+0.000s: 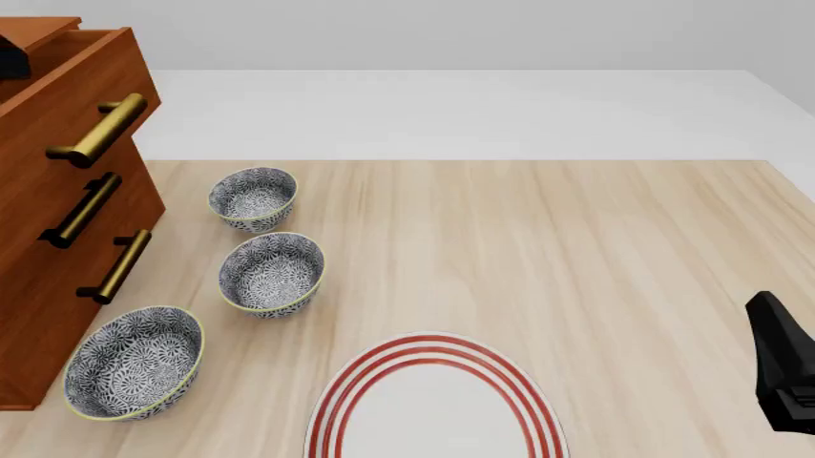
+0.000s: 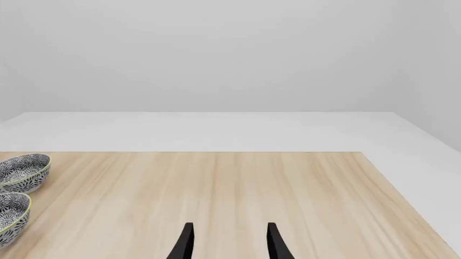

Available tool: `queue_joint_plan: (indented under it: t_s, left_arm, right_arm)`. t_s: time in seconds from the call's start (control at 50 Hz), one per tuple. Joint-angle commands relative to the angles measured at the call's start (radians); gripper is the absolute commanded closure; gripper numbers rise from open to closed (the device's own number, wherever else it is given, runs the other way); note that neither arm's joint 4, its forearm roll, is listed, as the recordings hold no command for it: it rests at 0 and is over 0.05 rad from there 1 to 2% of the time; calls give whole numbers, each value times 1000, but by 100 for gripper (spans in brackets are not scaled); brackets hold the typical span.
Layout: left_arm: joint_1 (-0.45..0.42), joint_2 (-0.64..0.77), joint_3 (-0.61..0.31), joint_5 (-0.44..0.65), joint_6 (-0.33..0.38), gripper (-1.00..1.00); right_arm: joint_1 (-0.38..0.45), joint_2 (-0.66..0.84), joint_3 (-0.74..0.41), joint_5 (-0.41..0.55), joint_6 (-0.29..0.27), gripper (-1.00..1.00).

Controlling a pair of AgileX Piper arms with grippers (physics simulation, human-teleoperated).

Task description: Open the top drawer of the cabinet.

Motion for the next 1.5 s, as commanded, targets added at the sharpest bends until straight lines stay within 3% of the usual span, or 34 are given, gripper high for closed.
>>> queue_joint_plan:
  t_s: [0.02, 1.5]
  left_arm:
    - [5, 11, 13, -8, 12, -100]
    - [2, 68, 102, -78, 46, -100]
  right_arm:
    - [0, 0, 0, 0, 0, -100]
    - [0, 0, 0, 0, 0, -100]
